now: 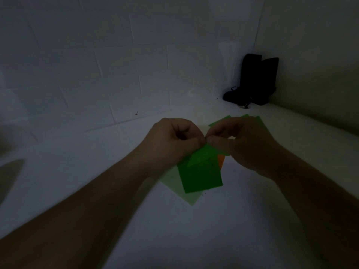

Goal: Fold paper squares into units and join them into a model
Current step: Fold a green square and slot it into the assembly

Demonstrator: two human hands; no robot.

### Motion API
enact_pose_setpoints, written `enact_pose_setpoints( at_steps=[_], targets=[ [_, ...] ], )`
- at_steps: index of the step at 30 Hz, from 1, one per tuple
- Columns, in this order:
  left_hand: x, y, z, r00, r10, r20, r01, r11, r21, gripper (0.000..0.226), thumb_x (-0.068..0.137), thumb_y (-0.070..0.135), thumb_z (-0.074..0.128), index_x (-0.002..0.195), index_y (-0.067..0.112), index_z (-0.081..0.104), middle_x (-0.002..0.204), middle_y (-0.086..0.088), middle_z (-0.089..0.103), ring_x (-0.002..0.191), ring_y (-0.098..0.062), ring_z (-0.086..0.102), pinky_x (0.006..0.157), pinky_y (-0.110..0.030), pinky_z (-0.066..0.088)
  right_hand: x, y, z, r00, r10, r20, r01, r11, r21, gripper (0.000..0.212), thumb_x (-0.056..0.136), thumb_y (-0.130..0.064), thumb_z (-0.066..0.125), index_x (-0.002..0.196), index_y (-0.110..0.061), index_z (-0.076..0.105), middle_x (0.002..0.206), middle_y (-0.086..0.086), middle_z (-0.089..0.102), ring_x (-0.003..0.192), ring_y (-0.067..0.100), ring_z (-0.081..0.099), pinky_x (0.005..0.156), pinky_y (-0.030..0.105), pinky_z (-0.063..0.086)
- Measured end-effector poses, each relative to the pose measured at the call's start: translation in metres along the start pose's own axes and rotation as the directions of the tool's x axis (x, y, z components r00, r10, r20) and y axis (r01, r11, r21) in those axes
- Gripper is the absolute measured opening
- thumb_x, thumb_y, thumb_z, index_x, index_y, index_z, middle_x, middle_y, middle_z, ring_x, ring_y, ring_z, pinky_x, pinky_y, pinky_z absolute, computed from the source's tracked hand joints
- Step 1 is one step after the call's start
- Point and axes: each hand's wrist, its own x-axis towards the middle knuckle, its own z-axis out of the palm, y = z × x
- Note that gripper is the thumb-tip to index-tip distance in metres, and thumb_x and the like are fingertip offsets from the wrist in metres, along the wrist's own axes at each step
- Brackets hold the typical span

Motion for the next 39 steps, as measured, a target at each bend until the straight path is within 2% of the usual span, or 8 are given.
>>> enact_pose_setpoints(
  at_steps=[6, 11, 16, 22, 27, 31, 34, 39],
  targets=[
    [0.001, 0.001, 0.002, 0.999, 0.011, -0.034, -0.012, 0.999, -0.039, 0.008, 0.093, 0.016, 0.072, 0.089, 0.015, 0.079, 0.084, -0.005, 0.078, 0.082, -0.028, 0.075, 0.081, -0.044, 0.062, 0.002, 0.003, 0.001, 1.0, 0.02, -0.015, -0.02, 1.0, -0.005, 0.022, 0.09, -0.014, 0.072, 0.076, -0.031, 0.07, 0.074, -0.015, 0.07, 0.065, -0.004, 0.062, 0.057, 0.006, 0.045],
    [0.002, 0.0, 0.003, 0.996, 0.019, -0.082, -0.021, 0.999, -0.028, 0.014, 0.089, 0.027, 0.068, 0.081, 0.018, 0.075, 0.082, -0.008, 0.075, 0.082, -0.03, 0.073, 0.083, -0.05, 0.06, 0.004, 0.005, 0.001, 0.997, 0.061, -0.038, -0.058, 0.996, 0.07, 0.02, 0.089, -0.01, 0.072, 0.077, -0.026, 0.072, 0.067, -0.022, 0.069, 0.065, -0.006, 0.063, 0.057, 0.005, 0.044],
    [0.004, 0.0, 0.0, 0.994, 0.021, -0.11, -0.023, 0.999, -0.024, 0.018, 0.094, 0.012, 0.069, 0.076, 0.016, 0.073, 0.078, -0.009, 0.074, 0.075, -0.023, 0.072, 0.08, -0.044, 0.06, 0.004, 0.007, 0.001, 0.997, 0.072, -0.027, -0.07, 0.995, 0.075, 0.018, 0.089, -0.012, 0.073, 0.078, -0.026, 0.073, 0.068, -0.025, 0.069, 0.067, -0.009, 0.063, 0.058, 0.003, 0.044],
    [0.004, 0.002, -0.001, 0.988, 0.005, -0.156, -0.017, 0.997, -0.073, 0.015, 0.092, 0.008, 0.068, 0.078, 0.003, 0.072, 0.075, -0.011, 0.072, 0.07, -0.015, 0.067, 0.072, -0.031, 0.057, 0.005, 0.008, 0.0, 0.997, 0.072, -0.033, -0.069, 0.994, 0.08, 0.015, 0.09, -0.014, 0.072, 0.079, -0.023, 0.073, 0.071, -0.015, 0.071, 0.066, -0.005, 0.064, 0.058, 0.005, 0.045],
    [0.006, 0.0, -0.003, 0.982, -0.015, -0.188, -0.004, 0.995, -0.101, 0.016, 0.089, 0.012, 0.068, 0.074, 0.006, 0.071, 0.069, -0.006, 0.068, 0.068, -0.016, 0.065, 0.07, -0.035, 0.056, 0.005, 0.009, -0.003, 0.993, 0.115, 0.015, -0.116, 0.988, 0.105, 0.015, 0.092, -0.017, 0.071, 0.079, -0.025, 0.072, 0.064, -0.017, 0.069, 0.062, -0.005, 0.063, 0.058, 0.01, 0.046],
    [0.006, -0.001, -0.004, 0.978, -0.019, -0.206, 0.0, 0.996, -0.091, 0.019, 0.09, 0.009, 0.068, 0.071, 0.007, 0.069, 0.066, -0.003, 0.066, 0.065, -0.014, 0.062, 0.065, -0.031, 0.053, 0.006, 0.012, -0.002, 0.988, 0.15, 0.027, -0.152, 0.981, 0.122, 0.014, 0.093, -0.02, 0.071, 0.081, -0.025, 0.074, 0.069, -0.011, 0.073, 0.066, 0.002, 0.068, 0.066, 0.02, 0.05],
    [0.007, -0.002, -0.006, 0.976, -0.019, -0.216, 0.0, 0.996, -0.087, 0.018, 0.086, 0.014, 0.069, 0.07, 0.007, 0.069, 0.066, -0.005, 0.066, 0.065, -0.015, 0.062, 0.066, -0.032, 0.053, 0.006, 0.013, -0.002, 0.986, 0.165, 0.017, -0.166, 0.982, 0.089, 0.014, 0.094, -0.02, 0.071, 0.081, -0.024, 0.073, 0.067, -0.011, 0.072, 0.062, -0.001, 0.065, 0.06, 0.012, 0.047],
    [0.008, -0.004, -0.008, 0.979, -0.009, -0.204, -0.003, 0.998, -0.06, 0.018, 0.086, 0.017, 0.069, 0.07, 0.009, 0.068, 0.066, -0.004, 0.065, 0.067, -0.014, 0.062, 0.068, -0.033, 0.054, 0.006, 0.013, -0.004, 0.983, 0.181, 0.009, -0.182, 0.982, 0.057, 0.015, 0.091, -0.022, 0.074, 0.077, -0.017, 0.073, 0.062, -0.013, 0.069, 0.057, -0.004, 0.062, 0.059, 0.012, 0.045]
  ],
)
